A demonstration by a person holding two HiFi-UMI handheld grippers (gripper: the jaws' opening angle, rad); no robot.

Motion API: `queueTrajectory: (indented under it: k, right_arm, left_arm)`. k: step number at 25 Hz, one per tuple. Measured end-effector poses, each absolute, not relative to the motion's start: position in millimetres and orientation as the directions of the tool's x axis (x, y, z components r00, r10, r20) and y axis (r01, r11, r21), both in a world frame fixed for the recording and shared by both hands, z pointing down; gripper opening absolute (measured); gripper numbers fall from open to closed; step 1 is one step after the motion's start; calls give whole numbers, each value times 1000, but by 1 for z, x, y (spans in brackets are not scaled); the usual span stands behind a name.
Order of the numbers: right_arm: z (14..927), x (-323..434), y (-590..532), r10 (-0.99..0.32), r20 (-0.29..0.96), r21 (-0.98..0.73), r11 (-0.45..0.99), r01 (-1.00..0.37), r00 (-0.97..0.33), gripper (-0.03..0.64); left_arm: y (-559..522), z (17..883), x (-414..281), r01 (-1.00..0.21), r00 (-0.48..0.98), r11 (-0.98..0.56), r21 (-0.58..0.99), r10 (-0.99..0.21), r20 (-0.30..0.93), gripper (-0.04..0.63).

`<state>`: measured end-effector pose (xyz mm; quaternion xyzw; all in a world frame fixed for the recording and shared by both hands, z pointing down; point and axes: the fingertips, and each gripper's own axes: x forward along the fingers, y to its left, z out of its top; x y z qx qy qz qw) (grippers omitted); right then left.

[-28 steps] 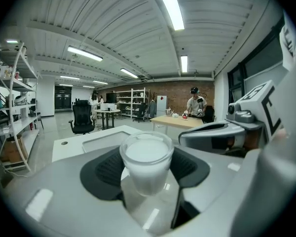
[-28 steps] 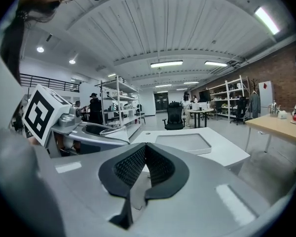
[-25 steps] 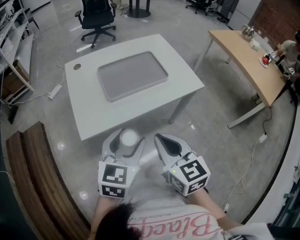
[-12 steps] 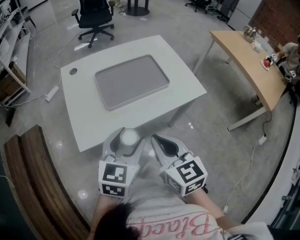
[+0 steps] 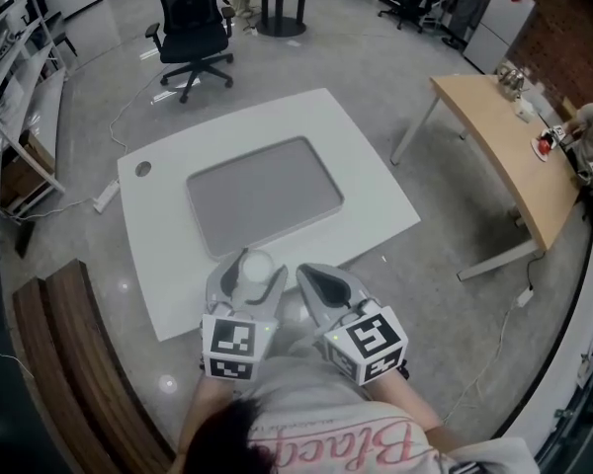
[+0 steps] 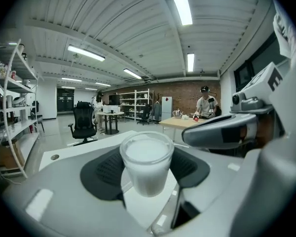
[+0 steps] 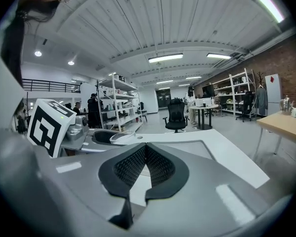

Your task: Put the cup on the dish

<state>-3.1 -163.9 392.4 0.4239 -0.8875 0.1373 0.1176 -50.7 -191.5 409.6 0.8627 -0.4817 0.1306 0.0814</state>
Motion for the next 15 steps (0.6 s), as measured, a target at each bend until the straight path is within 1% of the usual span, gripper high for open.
queueTrajectory:
  k: [7,12,15]
  right_arm:
    - [401,-3,-215,-673,346,-197,629,-752,-654,2]
    - [407,-7,-249,-651,347,-250,629,-736,-675,2]
    - [412,-5,-267,-634,355,-284,627,-725,-687,2]
  left_arm:
    - [-250,424,-53,-886,448,-463,22,-843,296,267]
    - [-290,445,-57,-901,405,-433,-31,-863,301,267]
    - [-309,460,-56,-906,400,-424,-6,-859,320,267]
